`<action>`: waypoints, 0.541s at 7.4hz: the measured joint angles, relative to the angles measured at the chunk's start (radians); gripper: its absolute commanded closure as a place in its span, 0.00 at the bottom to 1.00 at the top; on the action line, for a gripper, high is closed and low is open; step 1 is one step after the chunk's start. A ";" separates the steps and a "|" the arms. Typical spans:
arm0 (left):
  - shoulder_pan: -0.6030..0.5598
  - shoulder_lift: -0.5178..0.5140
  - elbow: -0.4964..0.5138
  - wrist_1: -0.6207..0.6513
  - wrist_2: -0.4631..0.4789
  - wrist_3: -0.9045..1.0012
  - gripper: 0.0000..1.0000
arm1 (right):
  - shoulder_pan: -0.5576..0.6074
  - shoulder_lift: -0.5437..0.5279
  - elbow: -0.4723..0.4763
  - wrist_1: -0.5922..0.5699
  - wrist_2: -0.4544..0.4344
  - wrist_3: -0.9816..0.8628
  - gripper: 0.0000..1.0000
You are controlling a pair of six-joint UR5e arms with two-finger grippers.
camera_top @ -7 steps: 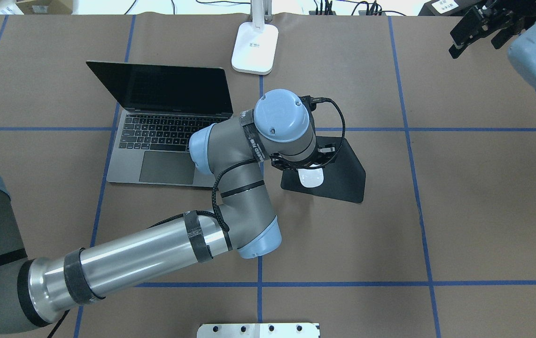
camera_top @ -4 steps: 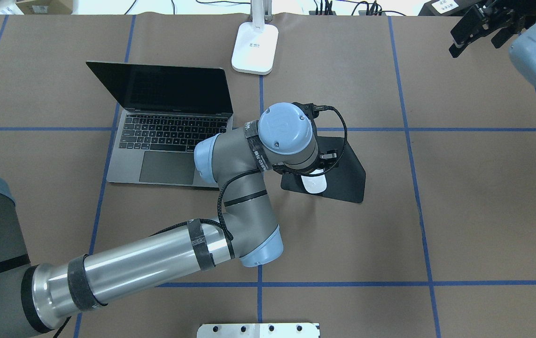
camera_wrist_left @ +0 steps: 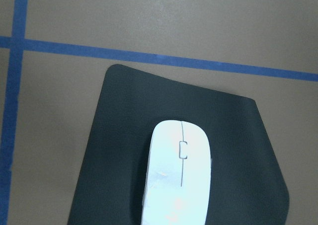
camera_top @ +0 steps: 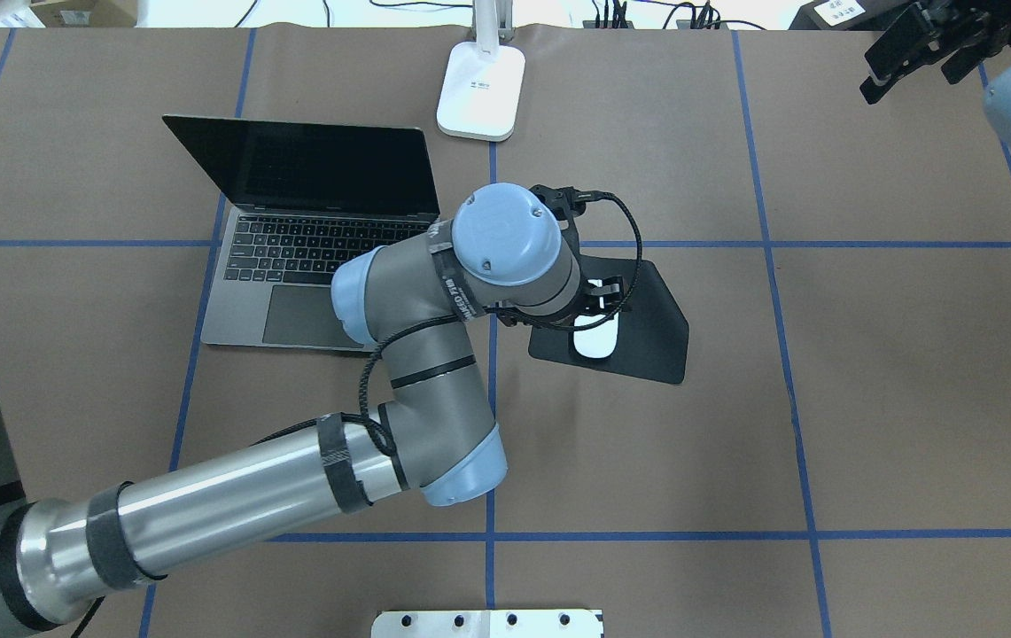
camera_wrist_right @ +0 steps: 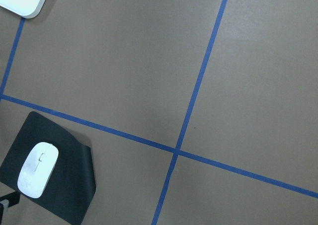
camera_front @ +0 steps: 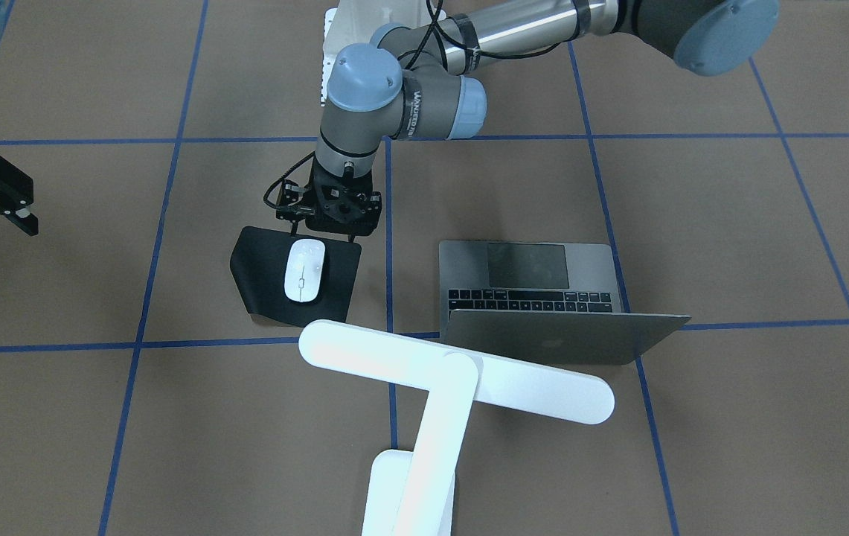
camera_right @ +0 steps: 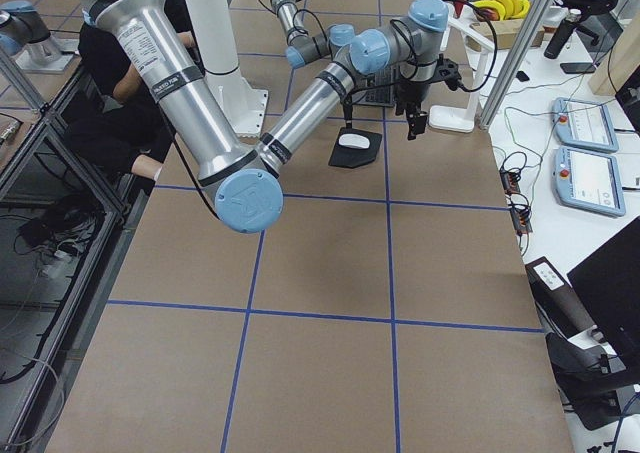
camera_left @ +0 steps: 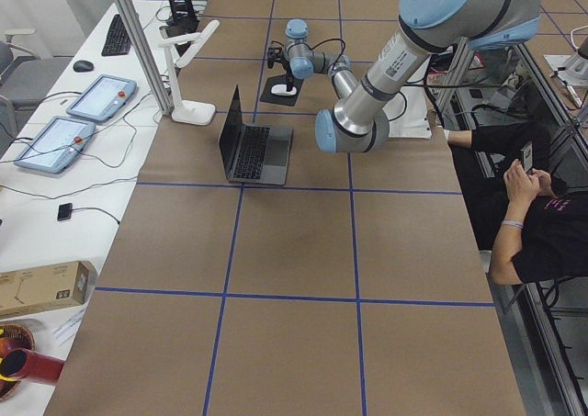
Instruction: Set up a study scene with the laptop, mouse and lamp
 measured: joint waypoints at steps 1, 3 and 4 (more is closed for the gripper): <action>-0.022 0.072 -0.130 0.090 -0.026 0.037 0.01 | 0.006 -0.026 0.012 0.013 -0.021 -0.017 0.00; -0.055 0.217 -0.399 0.282 -0.052 0.162 0.01 | 0.025 -0.085 0.013 0.055 -0.058 -0.054 0.00; -0.071 0.277 -0.483 0.318 -0.059 0.191 0.01 | 0.032 -0.098 0.006 0.063 -0.064 -0.060 0.00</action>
